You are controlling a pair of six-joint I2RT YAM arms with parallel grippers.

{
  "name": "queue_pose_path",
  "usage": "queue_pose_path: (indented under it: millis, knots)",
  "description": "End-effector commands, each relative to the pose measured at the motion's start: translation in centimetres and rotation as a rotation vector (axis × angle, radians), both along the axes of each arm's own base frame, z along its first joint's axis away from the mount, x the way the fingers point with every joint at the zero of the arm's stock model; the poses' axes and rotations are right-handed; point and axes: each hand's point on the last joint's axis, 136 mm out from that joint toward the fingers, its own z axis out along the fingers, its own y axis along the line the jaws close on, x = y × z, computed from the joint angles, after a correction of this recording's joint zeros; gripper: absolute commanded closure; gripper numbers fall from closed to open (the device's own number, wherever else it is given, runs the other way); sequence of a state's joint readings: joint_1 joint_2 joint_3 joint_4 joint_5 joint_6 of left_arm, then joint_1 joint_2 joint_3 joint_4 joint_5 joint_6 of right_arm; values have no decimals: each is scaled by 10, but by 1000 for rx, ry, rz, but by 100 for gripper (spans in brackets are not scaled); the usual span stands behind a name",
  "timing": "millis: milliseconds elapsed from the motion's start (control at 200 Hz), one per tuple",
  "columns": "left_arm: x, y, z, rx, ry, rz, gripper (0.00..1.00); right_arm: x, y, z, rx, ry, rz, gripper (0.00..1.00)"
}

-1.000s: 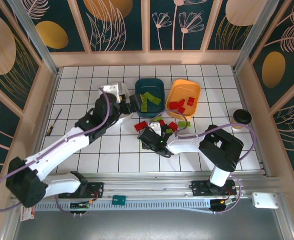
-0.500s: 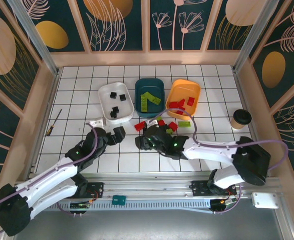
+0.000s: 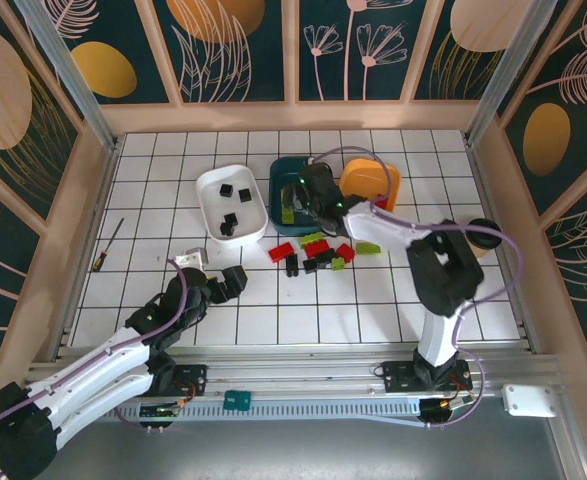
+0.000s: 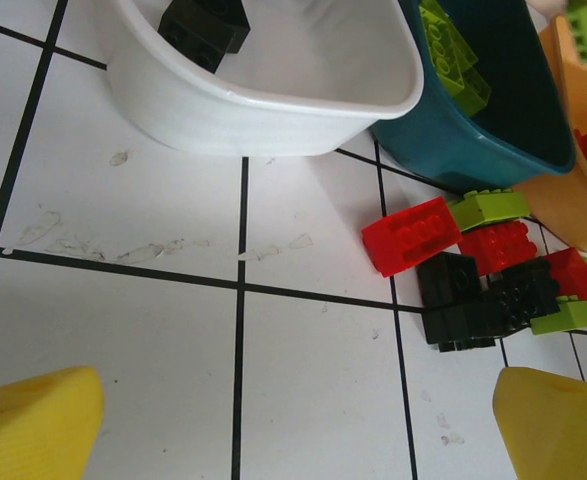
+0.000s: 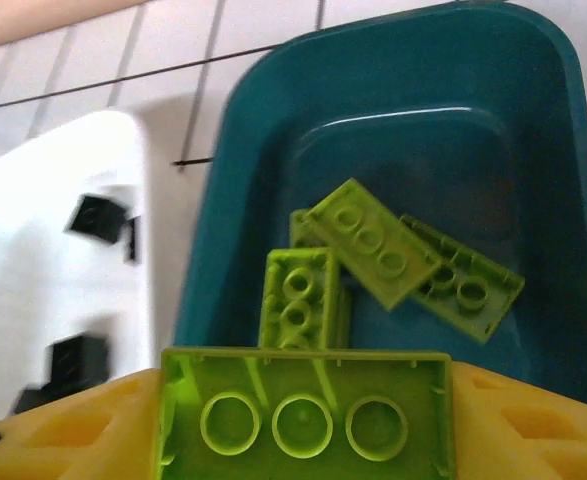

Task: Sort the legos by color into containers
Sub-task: Place the lego in the container, then pick up the lego from the center of the table.

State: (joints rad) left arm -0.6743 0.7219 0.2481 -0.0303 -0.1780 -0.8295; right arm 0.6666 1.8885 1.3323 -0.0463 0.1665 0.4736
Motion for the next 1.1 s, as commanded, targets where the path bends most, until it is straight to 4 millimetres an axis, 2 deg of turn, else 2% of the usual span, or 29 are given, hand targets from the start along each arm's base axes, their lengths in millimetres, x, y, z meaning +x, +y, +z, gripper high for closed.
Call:
queue_pose_path:
  millis: [0,40,145,290,300,400,475,601,726,896,986,1096]
  knots:
    - [-2,-2,-5,-14,21,-8,1,16,-7,-17,-87,44,-37,24]
    - [-3,-3,-3,-18,19,-15,1,19,-6,-20,-92,55,-44,16]
    - [-2,-6,1,-17,12,-28,1,23,-3,-16,-71,43,-51,10]
    - [2,-16,13,-15,-9,-77,1,15,-6,11,-20,-12,-58,9]
    - [3,-16,14,-13,-9,-78,1,15,-6,18,-9,-25,-58,9]
    - [10,-27,17,-2,-5,-108,3,-3,-17,40,37,-82,-75,9]
    - [18,-40,17,-5,0,-135,6,-22,-31,47,71,-103,-91,9]
    - [32,-67,24,27,-23,-172,8,-53,-58,42,99,-98,-121,10]
    - [45,-103,30,100,-50,-222,9,-83,-85,29,111,-76,-158,10]
    - [58,-142,3,161,6,-269,20,-108,-109,18,120,-57,-196,10]
    - [60,-154,-16,182,45,-281,28,-117,-117,16,128,-57,-210,10]
    - [56,-164,-29,222,57,-288,29,-123,-124,15,128,-56,-223,10]
